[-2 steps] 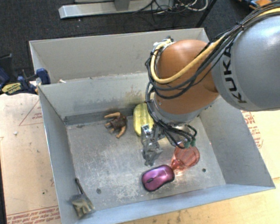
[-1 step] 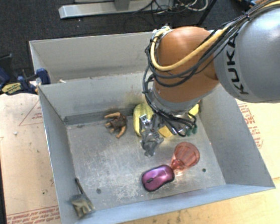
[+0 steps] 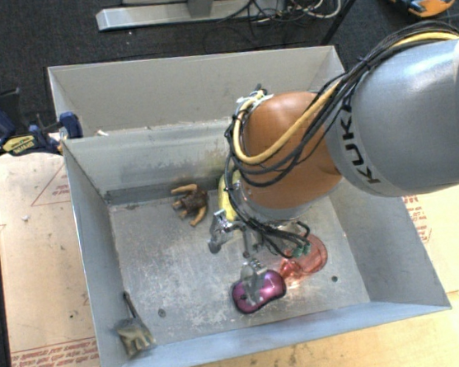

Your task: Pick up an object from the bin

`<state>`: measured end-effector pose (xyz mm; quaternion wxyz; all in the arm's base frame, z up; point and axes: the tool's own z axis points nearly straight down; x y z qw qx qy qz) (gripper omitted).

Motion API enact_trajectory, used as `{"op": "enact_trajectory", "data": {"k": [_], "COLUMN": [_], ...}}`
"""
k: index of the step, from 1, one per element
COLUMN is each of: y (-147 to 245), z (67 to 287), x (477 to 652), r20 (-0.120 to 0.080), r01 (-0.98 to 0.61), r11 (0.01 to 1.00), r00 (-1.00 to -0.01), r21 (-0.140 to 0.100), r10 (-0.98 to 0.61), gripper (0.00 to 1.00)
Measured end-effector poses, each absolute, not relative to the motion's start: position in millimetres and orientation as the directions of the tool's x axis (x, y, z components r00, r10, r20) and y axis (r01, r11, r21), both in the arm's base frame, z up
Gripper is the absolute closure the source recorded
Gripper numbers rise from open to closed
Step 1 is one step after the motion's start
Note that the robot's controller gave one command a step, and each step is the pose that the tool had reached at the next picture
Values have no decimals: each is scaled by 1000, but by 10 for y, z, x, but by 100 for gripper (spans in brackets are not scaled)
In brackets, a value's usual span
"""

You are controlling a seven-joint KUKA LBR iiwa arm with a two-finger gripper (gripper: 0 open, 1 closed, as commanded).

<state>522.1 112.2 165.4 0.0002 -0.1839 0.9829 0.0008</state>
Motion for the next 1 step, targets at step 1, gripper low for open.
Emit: {"op": "enact_trajectory", "data": {"k": [1], "y": [1121], "z": [1654], "x": [5222], "r20": [-1], "r01": [-361], "r11": [933], "r00": [-933], "r21": [1], "r10": [-361], "gripper": [0]}}
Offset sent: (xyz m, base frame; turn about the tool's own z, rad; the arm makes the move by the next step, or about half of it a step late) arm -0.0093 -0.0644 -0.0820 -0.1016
